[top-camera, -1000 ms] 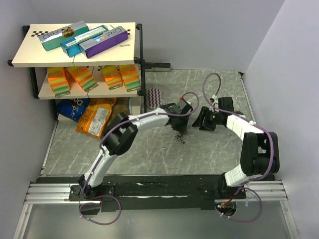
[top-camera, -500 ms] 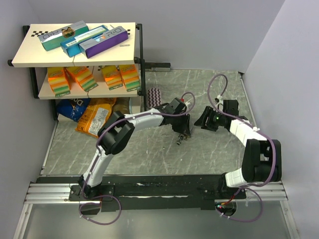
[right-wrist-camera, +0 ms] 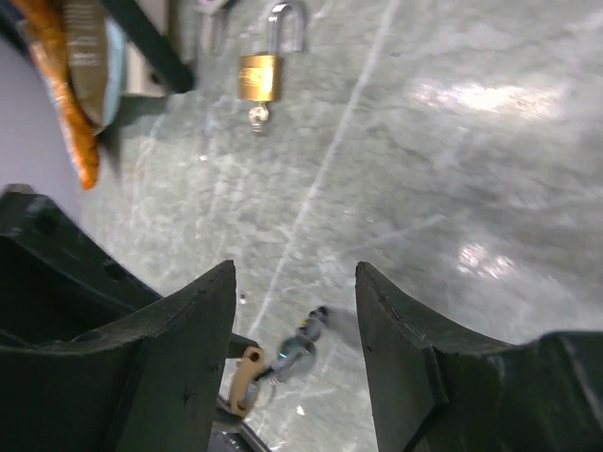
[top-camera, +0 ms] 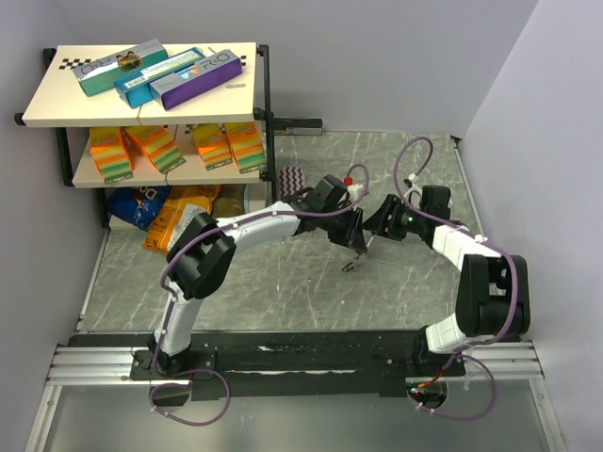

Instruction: Unlock with the key

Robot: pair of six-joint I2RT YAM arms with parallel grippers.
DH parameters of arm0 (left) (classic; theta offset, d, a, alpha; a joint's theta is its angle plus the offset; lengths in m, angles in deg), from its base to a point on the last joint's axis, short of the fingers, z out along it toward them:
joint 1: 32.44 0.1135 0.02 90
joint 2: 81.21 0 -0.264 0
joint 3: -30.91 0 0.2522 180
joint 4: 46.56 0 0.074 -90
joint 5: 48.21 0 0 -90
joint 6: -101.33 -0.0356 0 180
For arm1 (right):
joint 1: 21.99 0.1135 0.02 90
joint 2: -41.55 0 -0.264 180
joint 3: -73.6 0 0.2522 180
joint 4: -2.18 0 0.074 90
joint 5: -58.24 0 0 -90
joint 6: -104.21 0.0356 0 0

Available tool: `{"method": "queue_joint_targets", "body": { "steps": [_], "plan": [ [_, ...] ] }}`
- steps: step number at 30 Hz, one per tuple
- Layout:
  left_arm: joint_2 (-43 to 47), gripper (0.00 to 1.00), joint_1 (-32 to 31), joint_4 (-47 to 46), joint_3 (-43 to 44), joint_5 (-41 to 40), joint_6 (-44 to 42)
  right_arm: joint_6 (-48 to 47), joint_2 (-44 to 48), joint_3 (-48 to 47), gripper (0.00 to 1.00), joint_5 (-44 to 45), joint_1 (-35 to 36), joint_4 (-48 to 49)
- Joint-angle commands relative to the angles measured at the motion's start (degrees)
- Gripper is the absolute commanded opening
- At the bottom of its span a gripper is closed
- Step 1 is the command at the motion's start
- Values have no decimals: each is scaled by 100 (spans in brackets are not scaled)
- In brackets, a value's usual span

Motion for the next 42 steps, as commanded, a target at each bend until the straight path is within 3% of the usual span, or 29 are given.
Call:
{"method": "queue_joint_targets", "body": {
  "steps": [1,10,16,20,25,33,36,39,40,42],
  "plan": [
    [340,1,10,-263,-75,76,-22,291,-265,-10,59,-853,-36,886],
    [261,1,72,-465,-48,-337,321,397,-318,17,54,-1284,-36,931],
    [252,1,186,-500,-127,-715,506,292,-371,-9,38,-1355,-36,782],
    [182,1,221,-404,-110,-1005,515,47,-432,-175,28,-1022,-36,344],
    [155,1,239,-536,-127,-830,515,-235,-547,-387,24,-565,-27,-254],
    [-46,1,247,-140,197,-1216,357,-499,-687,-826,22,226,-18,-1230],
    [-91,1,247,-157,268,-1016,286,-517,-767,-976,25,533,-18,-1494],
    [23,1,247,-350,110,-883,295,-508,-591,-949,38,596,-36,-1460],
    [41,1,265,-351,49,-830,295,-491,-530,-949,48,553,-27,-1460],
    [85,1,282,-299,48,-734,243,-490,-302,-941,53,491,-36,-1363]
  ]
}}
